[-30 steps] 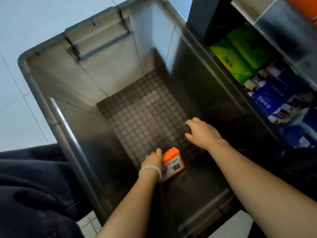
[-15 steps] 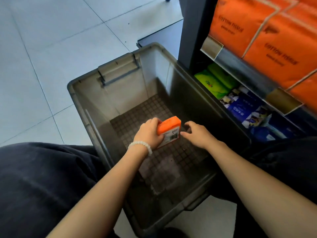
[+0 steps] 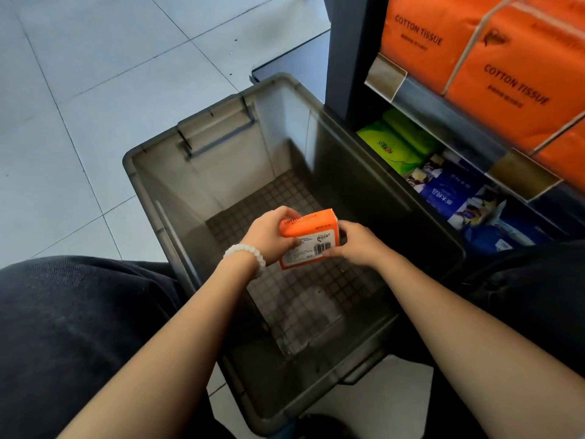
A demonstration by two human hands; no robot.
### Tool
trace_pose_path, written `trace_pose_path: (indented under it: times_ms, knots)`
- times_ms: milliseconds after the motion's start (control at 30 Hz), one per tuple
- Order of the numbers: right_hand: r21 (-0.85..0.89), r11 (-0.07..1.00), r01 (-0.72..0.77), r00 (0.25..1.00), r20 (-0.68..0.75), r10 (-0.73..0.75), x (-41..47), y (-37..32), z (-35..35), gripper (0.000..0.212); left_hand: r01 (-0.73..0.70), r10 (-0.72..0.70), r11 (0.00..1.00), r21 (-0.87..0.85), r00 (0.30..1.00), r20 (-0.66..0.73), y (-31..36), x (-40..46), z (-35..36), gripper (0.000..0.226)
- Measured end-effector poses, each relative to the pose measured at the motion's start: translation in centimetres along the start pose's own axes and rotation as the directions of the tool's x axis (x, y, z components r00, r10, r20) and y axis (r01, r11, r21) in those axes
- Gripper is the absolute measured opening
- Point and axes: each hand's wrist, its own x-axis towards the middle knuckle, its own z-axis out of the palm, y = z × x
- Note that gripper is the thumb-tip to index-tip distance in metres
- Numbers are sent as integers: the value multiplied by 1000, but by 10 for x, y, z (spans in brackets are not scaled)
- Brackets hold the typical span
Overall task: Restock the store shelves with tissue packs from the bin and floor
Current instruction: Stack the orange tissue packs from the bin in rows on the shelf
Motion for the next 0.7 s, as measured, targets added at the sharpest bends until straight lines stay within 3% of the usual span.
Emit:
trace_pose_path:
  times_ms: [233, 367, 500, 700]
  knots:
    - [-41, 999, 13, 999, -50, -15, -6, -1, -4, 32, 189, -188, 981, -45, 982, 32, -14, -2, 4, 58]
    - [-29, 1000, 0, 998, -55, -2, -8, 4, -5, 30, 231, -221, 959, -162, 972, 77, -11, -4, 6, 48]
    - [5, 1000, -20, 999, -50, 21, -9, 6, -4, 33, 201, -198, 972, -119, 979, 43, -8, -3, 10, 38]
    - [247, 962, -115, 993, 34, 110, -6, 3, -3, 44, 175, -184, 966, -189, 982, -36, -10, 1, 14, 34]
